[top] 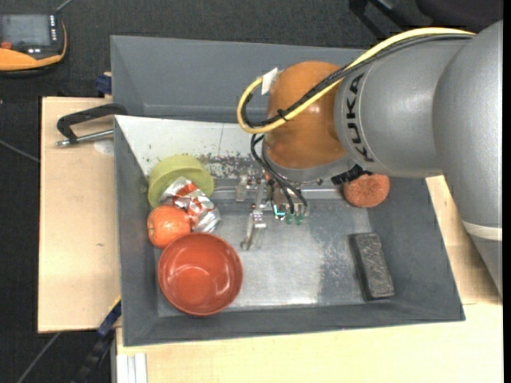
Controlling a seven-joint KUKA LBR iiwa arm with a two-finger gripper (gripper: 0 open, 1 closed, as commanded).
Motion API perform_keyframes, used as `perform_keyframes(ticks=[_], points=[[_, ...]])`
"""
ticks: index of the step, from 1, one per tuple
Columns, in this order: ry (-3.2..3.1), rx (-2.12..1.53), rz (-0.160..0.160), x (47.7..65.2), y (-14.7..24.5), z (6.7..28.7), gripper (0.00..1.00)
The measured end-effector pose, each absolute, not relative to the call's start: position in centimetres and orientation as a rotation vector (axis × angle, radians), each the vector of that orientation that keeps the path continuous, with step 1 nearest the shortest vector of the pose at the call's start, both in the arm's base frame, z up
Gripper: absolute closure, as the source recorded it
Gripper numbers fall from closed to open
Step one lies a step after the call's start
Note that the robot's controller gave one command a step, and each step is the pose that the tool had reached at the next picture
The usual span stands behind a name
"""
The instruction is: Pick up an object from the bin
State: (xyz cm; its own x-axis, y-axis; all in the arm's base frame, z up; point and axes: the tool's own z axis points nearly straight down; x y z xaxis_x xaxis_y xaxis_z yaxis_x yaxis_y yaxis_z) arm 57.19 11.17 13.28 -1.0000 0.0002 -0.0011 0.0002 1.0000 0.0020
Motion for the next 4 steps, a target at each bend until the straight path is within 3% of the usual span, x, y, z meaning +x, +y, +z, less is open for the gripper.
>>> perform_keyframes(ticks=[4], points=[[3.141, 0.001, 0.003, 57.19, 11.15, 13.28, 0.0]])
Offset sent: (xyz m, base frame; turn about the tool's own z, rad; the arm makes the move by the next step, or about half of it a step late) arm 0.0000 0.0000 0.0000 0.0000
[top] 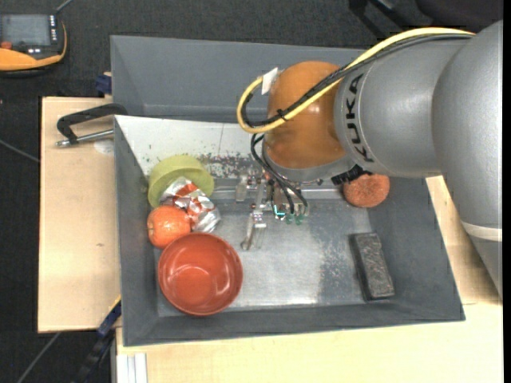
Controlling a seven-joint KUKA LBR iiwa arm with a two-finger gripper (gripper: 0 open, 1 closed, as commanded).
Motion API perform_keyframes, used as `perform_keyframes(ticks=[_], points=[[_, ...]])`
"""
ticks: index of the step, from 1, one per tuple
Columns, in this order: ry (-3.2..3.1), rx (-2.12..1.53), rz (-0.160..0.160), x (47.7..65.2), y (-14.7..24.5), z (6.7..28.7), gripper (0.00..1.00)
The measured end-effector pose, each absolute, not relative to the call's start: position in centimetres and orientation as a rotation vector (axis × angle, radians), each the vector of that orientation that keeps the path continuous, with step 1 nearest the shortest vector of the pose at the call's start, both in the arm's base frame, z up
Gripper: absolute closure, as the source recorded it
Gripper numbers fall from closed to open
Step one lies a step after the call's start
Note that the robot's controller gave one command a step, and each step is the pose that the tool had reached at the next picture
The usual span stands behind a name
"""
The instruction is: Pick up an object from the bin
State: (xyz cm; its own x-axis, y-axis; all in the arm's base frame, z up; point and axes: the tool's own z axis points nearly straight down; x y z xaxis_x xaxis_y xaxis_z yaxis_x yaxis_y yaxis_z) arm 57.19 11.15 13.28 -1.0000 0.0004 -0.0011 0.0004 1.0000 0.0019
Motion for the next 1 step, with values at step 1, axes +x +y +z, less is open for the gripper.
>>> perform_keyframes(ticks=[1], points=[[3.141, 0.001, 0.003, 57.19, 11.15, 13.28, 0.0]])
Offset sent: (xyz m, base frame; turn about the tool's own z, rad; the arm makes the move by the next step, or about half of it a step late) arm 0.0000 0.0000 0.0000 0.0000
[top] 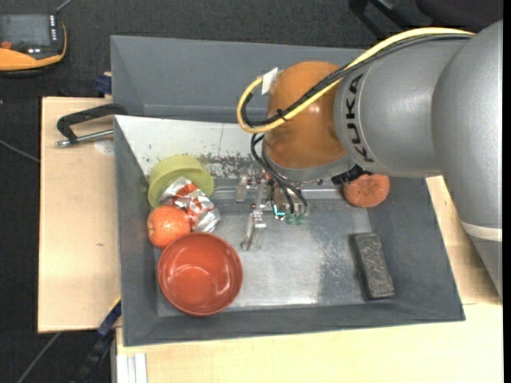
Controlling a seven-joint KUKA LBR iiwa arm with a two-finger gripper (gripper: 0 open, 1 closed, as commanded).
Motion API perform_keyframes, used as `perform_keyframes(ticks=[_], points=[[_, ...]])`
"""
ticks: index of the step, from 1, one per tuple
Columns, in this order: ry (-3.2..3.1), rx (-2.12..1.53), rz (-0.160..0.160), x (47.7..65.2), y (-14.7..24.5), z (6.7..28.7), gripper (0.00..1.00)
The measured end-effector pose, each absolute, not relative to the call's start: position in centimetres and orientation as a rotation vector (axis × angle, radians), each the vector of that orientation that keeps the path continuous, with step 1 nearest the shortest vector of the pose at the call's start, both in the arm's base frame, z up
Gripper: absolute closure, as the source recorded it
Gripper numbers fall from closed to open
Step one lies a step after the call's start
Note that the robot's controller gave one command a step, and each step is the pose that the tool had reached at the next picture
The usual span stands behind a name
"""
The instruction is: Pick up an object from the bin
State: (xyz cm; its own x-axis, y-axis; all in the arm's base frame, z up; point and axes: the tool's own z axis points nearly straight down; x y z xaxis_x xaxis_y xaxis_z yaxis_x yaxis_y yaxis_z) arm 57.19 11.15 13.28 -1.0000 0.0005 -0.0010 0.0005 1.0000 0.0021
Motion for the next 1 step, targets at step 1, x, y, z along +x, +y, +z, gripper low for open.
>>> perform_keyframes(ticks=[1], points=[[3.141, 0.001, 0.003, 57.19, 11.15, 13.28, 0.0]])
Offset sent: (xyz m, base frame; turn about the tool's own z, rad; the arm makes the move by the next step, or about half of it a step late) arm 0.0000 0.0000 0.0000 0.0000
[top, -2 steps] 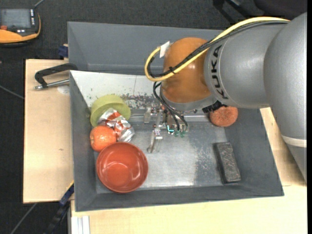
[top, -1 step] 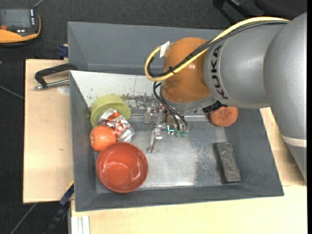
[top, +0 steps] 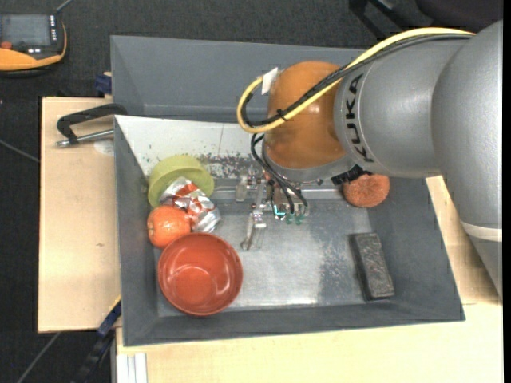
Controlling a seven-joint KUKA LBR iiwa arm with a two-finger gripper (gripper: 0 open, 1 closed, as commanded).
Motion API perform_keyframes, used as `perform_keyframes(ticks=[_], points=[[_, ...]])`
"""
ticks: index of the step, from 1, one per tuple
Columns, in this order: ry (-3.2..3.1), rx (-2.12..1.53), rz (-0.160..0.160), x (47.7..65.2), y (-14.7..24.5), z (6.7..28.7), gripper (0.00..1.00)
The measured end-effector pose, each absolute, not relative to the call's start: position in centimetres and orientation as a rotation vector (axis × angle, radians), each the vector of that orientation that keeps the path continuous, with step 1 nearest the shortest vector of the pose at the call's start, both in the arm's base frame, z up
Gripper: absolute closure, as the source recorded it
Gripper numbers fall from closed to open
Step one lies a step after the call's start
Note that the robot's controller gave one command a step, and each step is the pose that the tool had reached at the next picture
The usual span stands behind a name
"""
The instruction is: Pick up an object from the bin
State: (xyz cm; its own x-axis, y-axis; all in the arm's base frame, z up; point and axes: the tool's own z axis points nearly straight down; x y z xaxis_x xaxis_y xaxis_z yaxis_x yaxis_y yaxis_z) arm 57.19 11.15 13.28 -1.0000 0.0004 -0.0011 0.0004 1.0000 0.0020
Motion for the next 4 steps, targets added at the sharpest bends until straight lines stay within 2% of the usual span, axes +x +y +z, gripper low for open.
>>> perform_keyframes(ticks=[1, 2, 3, 4], points=[[3.123, 0.003, 0.005, 58.7, 6.7, 23.6, 0.0], [3.118, -0.209, 0.009, 58.5, 17.6, 16.7, 0.0], [2.994, -0.747, 0.014, 55.0, 19.3, 8.2, 0.0], [2.881, -1.007, -0.017, 51.0, 21.2, 8.2, 0.0]])
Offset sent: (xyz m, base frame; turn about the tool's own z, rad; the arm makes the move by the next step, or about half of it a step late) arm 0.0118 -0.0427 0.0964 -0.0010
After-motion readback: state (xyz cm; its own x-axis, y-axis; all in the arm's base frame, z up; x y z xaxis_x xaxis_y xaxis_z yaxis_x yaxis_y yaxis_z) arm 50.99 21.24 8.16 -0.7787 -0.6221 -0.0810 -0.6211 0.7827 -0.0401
